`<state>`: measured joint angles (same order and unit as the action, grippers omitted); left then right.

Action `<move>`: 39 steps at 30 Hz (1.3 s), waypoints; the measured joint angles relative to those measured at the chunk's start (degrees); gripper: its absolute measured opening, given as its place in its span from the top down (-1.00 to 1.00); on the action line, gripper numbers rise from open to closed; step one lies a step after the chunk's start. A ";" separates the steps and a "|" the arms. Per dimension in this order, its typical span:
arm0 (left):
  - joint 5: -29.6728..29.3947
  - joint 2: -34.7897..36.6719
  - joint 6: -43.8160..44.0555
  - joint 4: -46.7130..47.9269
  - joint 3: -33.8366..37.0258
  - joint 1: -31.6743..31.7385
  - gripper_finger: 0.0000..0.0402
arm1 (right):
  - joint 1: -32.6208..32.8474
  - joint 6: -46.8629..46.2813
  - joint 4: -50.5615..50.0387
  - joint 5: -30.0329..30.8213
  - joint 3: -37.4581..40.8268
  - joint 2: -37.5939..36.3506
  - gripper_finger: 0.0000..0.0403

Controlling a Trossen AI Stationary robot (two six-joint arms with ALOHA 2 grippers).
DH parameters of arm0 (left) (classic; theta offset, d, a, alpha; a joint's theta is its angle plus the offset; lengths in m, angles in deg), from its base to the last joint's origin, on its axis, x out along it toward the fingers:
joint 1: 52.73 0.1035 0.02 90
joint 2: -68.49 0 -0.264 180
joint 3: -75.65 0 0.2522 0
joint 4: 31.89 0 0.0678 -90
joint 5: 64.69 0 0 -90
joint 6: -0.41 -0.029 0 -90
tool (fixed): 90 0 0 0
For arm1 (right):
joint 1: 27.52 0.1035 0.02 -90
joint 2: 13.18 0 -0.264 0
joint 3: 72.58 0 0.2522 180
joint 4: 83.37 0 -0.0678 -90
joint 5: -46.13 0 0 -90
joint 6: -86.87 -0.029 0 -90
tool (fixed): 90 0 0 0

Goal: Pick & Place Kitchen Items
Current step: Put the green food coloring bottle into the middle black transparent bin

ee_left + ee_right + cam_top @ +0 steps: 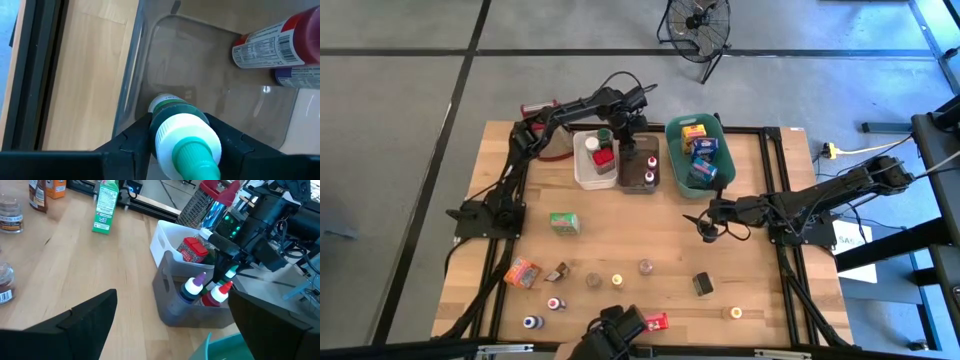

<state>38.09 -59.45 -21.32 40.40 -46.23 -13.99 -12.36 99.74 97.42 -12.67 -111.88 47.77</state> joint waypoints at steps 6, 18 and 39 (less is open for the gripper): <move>-0.46 0.10 0.38 -0.34 0.12 -0.24 0.24 | 0.00 -0.04 -0.43 0.00 0.00 0.00 -0.91; -3.95 0.11 0.82 -0.57 0.17 -1.37 0.21 | 0.00 -0.44 -0.60 0.00 0.00 0.00 -0.91; -5.05 -0.46 -0.45 0.08 0.49 -2.11 -0.07 | -0.02 -0.87 -0.66 -0.02 0.00 0.00 -0.91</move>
<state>33.03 -59.91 -21.76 40.48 -45.74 -16.11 -12.38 98.86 96.76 -12.69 -111.88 47.77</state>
